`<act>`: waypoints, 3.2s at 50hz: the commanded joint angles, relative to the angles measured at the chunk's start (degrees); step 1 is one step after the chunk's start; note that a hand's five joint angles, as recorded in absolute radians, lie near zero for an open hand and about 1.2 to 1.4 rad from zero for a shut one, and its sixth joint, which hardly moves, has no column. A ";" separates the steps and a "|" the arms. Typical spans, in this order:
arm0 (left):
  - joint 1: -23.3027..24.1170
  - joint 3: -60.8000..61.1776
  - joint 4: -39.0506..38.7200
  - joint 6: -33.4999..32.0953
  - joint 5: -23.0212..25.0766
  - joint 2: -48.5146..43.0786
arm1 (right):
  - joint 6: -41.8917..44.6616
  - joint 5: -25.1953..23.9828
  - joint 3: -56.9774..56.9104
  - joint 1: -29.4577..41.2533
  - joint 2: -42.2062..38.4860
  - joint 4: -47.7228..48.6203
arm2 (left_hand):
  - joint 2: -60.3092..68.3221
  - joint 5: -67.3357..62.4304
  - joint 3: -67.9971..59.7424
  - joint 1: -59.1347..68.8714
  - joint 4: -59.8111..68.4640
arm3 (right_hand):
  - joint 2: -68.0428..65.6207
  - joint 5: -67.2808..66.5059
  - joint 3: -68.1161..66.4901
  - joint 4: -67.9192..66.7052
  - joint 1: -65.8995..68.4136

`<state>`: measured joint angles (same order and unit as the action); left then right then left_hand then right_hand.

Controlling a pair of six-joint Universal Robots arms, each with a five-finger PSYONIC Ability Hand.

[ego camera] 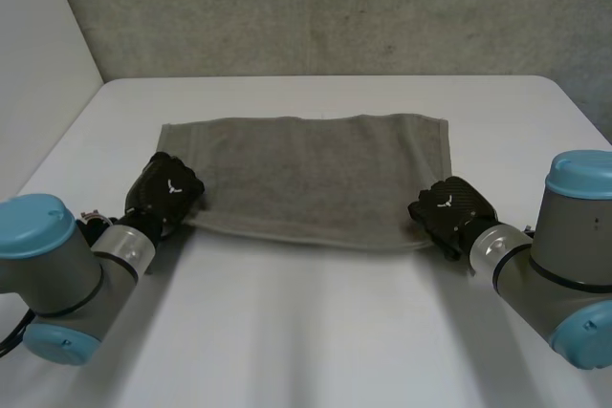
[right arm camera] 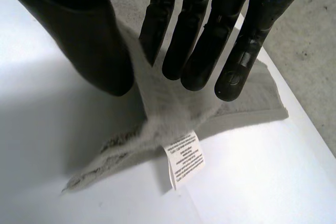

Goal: Fold the towel.

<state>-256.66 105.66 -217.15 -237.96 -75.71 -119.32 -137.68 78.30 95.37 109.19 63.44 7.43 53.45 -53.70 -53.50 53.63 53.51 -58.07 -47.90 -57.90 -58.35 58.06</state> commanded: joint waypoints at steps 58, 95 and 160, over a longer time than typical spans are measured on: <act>-5.78 4.56 0.59 0.22 -0.22 5.06 | -1.45 4.49 -3.00 -11.45 2.91 -0.84 | 18.51 -8.25 -18.46 18.32 18.44 | -21.93 -22.10 -22.10 -21.65 21.94; -7.89 14.95 14.12 0.13 15.42 35.77 | 10.77 -13.26 0.26 -25.43 31.33 -26.50 | 26.55 -16.30 -26.50 26.37 26.49 | -21.93 -22.10 -22.10 -21.65 21.94; 2.75 -36.67 19.22 0.21 -10.67 -13.50 | -4.50 6.96 -66.56 -5.65 -31.48 -19.03 | -43.07 53.32 43.11 -43.25 -43.13 | 48.07 47.90 47.90 48.35 -48.06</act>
<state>-254.21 69.28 -197.99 -238.54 -82.99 -136.81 -136.26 84.60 26.03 102.68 27.34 -14.78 14.93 -13.34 -14.56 15.27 15.02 -13.47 -3.43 -13.52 -14.31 13.72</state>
